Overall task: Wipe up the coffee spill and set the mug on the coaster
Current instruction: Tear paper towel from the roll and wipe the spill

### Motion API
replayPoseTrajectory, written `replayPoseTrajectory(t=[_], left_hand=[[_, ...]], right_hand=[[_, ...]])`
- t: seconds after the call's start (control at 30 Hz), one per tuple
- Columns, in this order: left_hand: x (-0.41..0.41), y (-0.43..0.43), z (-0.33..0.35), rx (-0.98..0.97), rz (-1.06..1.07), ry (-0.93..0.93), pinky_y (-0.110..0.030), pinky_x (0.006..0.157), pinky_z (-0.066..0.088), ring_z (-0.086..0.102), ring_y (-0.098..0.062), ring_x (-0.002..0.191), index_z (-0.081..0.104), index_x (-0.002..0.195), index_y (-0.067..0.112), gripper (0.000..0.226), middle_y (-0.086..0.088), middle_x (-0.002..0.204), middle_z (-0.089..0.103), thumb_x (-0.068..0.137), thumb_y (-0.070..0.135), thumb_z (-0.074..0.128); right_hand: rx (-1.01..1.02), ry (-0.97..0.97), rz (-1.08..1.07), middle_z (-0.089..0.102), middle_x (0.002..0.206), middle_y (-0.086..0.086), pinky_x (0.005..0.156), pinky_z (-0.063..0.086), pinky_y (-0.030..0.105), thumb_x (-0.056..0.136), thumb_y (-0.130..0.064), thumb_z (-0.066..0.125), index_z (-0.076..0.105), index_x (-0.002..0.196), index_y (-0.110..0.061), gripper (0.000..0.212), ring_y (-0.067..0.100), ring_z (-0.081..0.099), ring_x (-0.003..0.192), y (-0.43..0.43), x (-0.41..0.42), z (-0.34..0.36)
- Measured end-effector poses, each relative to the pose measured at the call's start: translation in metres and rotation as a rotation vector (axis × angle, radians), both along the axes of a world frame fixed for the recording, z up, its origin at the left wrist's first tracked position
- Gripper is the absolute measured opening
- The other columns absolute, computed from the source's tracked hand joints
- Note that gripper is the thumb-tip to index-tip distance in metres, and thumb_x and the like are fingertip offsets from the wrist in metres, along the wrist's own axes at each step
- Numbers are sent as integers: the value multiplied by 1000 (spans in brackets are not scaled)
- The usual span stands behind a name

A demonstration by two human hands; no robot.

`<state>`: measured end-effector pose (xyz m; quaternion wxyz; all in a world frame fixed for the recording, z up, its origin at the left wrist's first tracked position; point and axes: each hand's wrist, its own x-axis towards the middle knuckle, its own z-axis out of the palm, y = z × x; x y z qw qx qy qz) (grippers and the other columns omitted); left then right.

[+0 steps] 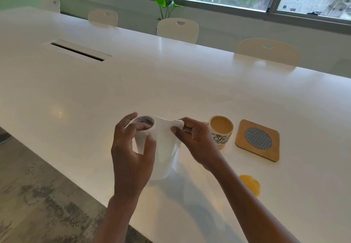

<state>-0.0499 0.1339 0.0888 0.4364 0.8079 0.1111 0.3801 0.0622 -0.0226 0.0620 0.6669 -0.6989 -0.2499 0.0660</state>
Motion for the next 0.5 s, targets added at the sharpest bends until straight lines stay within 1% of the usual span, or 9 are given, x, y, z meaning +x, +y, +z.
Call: replayPoseTrajectory(t=[0.03,0.1,0.13,0.2,0.27,0.3,0.33,0.4,0.5], left_hand=[[0,1,0,-17,4,6,-54,102,56,60,-19,131,70,103,14,18,1,145,59,86,16,65],[0,3,0,-30,4,7,-52,102,56,59,-16,131,68,97,12,14,0,147,58,87,22,70],[0,3,1,-20,5,3,-51,102,57,59,-16,130,65,96,12,19,-1,147,58,88,27,74],[1,4,1,6,10,-16,-46,100,57,61,-19,127,60,96,14,31,-4,143,59,87,34,83],[1,4,2,7,11,-42,-46,99,58,64,-24,123,56,105,21,39,-10,134,63,85,38,86],[1,4,2,9,14,-55,-48,98,59,65,-26,122,55,108,23,41,-11,130,64,85,37,86],[2,5,2,13,19,-65,-51,97,59,65,-27,124,55,106,21,40,-9,131,64,85,34,87],[3,6,-1,19,28,-76,-54,93,59,64,-27,126,57,99,13,33,-4,139,63,87,26,85],[6,8,-4,6,23,-99,-57,91,59,64,-30,126,60,99,9,20,-3,140,63,88,15,75]], right_hand=[[7,5,-11,79,102,17,91,58,42,103,-14,71,75,103,-7,8,23,75,96,-2,-1,-1],[29,12,-25,77,100,18,86,57,40,104,-14,68,72,103,-6,9,18,73,94,-7,-5,-2],[35,13,-35,77,98,17,85,57,39,105,-14,68,72,103,-7,9,17,73,93,-8,-7,-2],[40,15,-59,78,95,6,82,57,36,106,-14,66,71,105,-9,7,15,73,92,-11,-11,-3],[54,21,-85,78,96,-4,79,58,30,107,-13,64,71,110,-13,8,12,74,90,-14,-15,-3],[60,22,-102,77,96,-6,77,57,28,107,-12,63,71,111,-16,10,11,72,89,-16,-16,-3],[62,19,-119,76,95,-7,77,56,29,108,-12,61,70,112,-18,12,11,70,87,-17,-17,-2],[47,9,-150,72,92,-7,76,53,31,109,-16,57,69,110,-20,13,11,65,85,-20,-19,-1],[40,39,-183,68,92,-1,75,48,31,109,-31,53,69,111,-19,21,9,60,85,-22,-25,2]])
